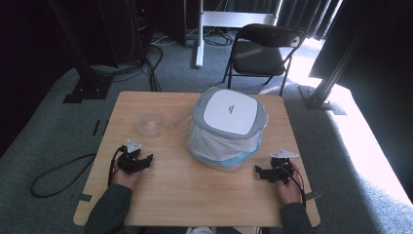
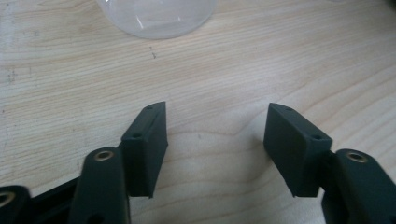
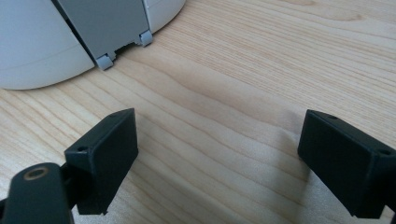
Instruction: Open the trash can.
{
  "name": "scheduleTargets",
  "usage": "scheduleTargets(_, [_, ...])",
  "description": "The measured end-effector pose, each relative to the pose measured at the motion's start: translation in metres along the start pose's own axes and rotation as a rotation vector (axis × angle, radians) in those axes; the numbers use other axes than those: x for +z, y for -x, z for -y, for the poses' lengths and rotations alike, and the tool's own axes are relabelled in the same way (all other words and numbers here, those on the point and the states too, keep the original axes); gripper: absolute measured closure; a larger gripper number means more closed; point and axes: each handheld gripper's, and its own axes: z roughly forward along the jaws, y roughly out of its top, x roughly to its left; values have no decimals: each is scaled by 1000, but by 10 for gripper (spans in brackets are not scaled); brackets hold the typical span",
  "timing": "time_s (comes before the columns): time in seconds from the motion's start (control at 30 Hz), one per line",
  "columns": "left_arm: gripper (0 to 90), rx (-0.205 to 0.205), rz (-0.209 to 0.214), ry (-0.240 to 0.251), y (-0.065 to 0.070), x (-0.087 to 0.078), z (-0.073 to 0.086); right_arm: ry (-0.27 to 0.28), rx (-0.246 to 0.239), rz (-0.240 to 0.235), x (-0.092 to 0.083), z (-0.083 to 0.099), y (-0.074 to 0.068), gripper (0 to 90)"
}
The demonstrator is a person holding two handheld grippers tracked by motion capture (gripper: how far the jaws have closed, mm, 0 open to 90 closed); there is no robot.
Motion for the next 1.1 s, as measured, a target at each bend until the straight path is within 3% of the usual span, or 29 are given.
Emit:
scheduleTargets(0.37, [354,18,17,-12,1,-1,0,0,-1,-1,0,0,0,113])
scheduleTargets(0.47, [398,8,13,-9,1,-2,1,0,-1,-1,0,0,0,113])
scheduleTargets(0.77, [439,-25,69,10,-2,-6,-1,0,-1,-1,0,0,0,113])
scheduleTargets(0.97, [458,-4,101,12,1,-8,-6,0,-2,-1,0,0,0,113])
scheduleTargets(1.1, [473,35,123,30,5,-12,-9,1,0,1,0,0,0,113])
